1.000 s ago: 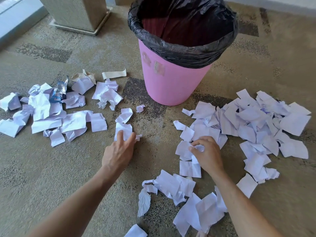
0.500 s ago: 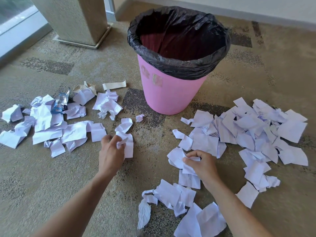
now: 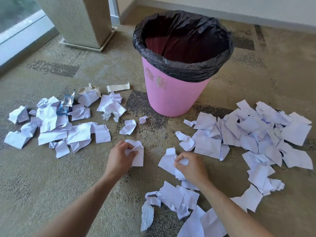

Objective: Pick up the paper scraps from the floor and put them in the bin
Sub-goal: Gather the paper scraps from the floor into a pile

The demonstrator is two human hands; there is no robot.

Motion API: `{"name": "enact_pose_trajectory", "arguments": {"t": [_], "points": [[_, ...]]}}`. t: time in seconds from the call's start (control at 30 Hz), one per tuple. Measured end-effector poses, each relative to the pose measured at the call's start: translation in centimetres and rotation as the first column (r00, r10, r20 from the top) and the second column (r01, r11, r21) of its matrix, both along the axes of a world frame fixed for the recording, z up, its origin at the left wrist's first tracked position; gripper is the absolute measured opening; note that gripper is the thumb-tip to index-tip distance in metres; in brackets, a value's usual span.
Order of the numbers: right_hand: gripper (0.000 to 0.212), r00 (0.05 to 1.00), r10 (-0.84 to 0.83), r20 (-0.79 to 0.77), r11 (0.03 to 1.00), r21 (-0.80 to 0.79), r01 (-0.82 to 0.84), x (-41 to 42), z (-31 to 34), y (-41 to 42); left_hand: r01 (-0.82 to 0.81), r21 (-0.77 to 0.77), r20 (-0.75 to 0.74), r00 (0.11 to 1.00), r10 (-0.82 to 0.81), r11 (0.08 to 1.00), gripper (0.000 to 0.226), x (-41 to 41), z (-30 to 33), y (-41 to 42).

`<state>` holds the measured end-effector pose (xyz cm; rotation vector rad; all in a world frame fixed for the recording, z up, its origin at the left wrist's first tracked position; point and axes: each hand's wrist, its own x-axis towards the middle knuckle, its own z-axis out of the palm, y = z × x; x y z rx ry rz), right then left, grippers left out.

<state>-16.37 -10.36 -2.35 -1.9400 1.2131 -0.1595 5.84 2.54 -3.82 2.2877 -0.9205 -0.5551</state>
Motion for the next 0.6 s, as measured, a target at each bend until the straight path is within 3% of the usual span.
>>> {"name": "enact_pose_trajectory", "arguments": {"t": [0.1, 0.23, 0.3, 0.4, 0.47, 0.6], "points": [[0.005, 0.999, -0.035, 0.006, 0.999, 0.036, 0.035, 0.2, 0.2, 0.1, -0.012, -0.055, -0.051, 0.999, 0.009, 0.998, 0.013, -0.8, 1.0, -0.5], [0.009, 0.973, -0.224, 0.050, 0.942, 0.268, 0.203, 0.2, 0.4, -0.8, -0.073, -0.158, -0.220, 0.975, 0.037, 0.985, 0.013, -2.0, 4.2, -2.2], [0.012, 0.925, -0.358, 0.130, 0.858, 0.436, 0.270, 0.1, 1.1, -1.3, -0.117, -0.200, -0.343, 0.938, 0.042, 0.973, 0.013, -2.2, 6.0, -3.2], [0.017, 0.779, -0.549, 0.303, 0.730, 0.628, 0.270, 0.3, 4.4, -2.3, -0.128, -0.276, -0.436, 0.900, -0.005, 0.953, 0.013, -2.4, 9.2, -4.5], [0.020, 0.708, -0.581, 0.401, 0.721, 0.658, 0.219, 0.5, 8.2, -3.2, -0.133, -0.349, -0.450, 0.892, -0.042, 0.928, 0.012, -2.6, 12.2, -5.7], [0.019, 0.593, -0.484, 0.643, 0.848, 0.513, 0.136, 0.4, 17.5, -5.2, -0.121, -0.527, -0.413, 0.901, -0.130, 0.841, 0.013, -2.8, 19.3, -8.4]]}}
